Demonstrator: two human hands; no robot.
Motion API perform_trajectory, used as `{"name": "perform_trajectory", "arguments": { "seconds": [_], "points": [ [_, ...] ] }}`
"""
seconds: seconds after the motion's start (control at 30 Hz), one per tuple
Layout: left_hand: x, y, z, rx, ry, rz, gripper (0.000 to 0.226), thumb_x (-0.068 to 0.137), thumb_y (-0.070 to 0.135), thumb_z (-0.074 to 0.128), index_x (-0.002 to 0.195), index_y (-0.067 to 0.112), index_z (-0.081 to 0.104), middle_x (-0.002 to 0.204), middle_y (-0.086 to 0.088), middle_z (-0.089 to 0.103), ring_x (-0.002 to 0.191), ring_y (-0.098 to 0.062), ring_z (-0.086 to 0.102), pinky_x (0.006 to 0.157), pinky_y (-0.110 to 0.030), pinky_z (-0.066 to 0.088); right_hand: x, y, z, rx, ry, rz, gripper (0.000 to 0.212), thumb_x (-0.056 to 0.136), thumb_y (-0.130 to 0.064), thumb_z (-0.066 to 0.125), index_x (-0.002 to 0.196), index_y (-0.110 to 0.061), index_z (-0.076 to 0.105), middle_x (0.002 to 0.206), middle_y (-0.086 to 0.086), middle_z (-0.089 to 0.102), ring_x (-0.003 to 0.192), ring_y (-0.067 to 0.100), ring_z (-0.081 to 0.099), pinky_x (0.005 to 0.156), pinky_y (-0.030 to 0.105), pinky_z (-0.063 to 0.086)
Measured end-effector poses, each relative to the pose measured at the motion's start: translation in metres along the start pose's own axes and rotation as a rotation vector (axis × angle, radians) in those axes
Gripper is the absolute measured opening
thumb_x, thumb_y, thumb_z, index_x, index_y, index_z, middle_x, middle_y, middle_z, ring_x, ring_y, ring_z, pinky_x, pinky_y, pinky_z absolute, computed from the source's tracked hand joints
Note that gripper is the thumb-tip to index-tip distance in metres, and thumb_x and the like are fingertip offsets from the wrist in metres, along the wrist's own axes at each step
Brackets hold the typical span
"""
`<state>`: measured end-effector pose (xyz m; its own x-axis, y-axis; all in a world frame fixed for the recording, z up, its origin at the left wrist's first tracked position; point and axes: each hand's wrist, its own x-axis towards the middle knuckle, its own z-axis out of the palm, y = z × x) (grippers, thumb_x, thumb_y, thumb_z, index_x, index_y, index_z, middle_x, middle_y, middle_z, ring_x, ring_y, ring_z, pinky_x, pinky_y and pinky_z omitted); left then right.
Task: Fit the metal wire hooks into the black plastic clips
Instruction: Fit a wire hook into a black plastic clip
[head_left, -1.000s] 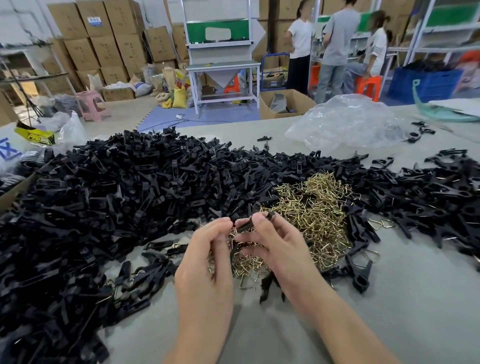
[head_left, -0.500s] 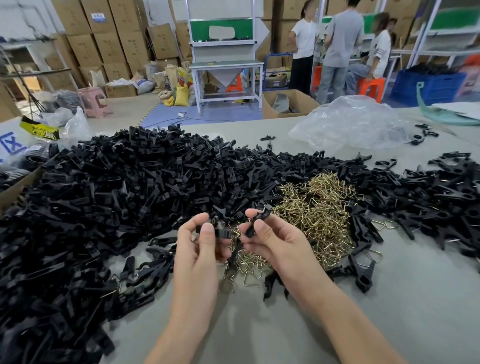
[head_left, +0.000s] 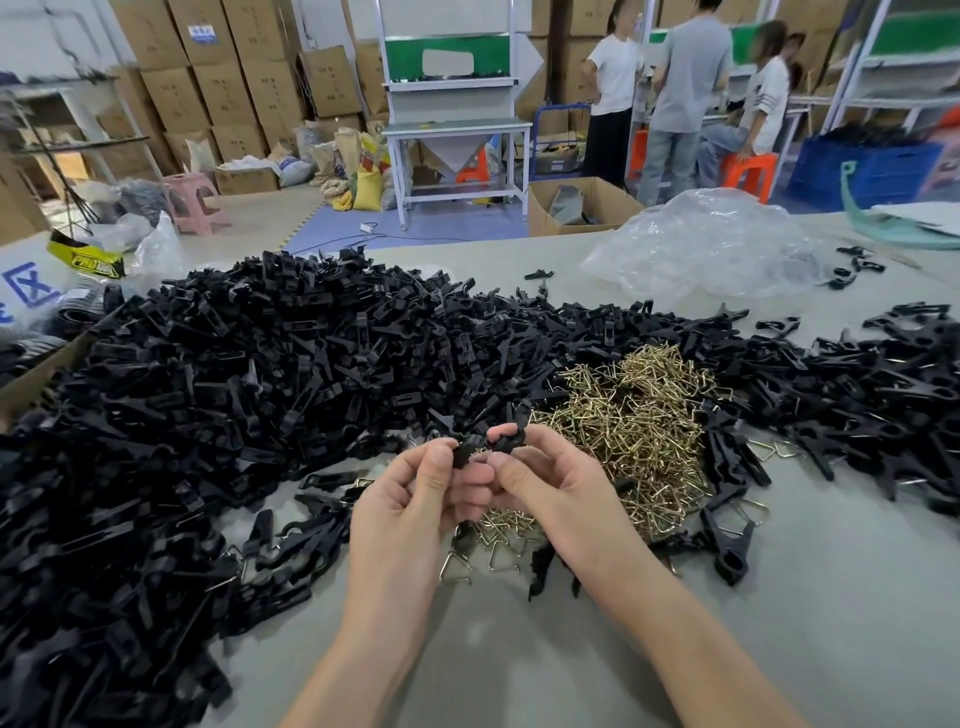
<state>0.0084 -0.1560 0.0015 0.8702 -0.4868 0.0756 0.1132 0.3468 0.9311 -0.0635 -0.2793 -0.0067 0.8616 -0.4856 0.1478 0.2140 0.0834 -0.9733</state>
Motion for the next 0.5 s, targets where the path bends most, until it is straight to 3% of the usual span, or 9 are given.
{"name": "perform_trajectory", "arguments": {
  "seconds": [0.23, 0.5],
  "points": [
    [0.0015, -0.0041, -0.0019, 0.138, 0.098, 0.010, 0.033, 0.078, 0.051, 0.067, 0.090, 0.022, 0.077, 0.081, 0.000, 0.071, 0.073, -0.011, 0.061, 0.067, -0.025, 0.051, 0.0003, -0.0021, 0.0003, 0.009, 0.004, 0.046, 0.017, 0.090, -0.012, 0.074, 0.102, -0.025, 0.077, 0.097, -0.004, 0.077, 0.101, 0.014, 0.073, 0.079, 0.025, 0.060],
    [-0.0025, -0.0064, 0.0024, 0.180, 0.074, 0.005, 0.032, 0.085, 0.050, 0.064, 0.093, 0.022, 0.076, 0.079, 0.001, 0.072, 0.068, -0.008, 0.063, 0.057, -0.018, 0.050, -0.0026, -0.0029, 0.0054, -0.066, -0.071, 0.015, 0.019, 0.093, -0.012, 0.072, 0.106, -0.024, 0.077, 0.098, -0.001, 0.077, 0.094, 0.016, 0.073, 0.079, 0.028, 0.060]
  ]
}}
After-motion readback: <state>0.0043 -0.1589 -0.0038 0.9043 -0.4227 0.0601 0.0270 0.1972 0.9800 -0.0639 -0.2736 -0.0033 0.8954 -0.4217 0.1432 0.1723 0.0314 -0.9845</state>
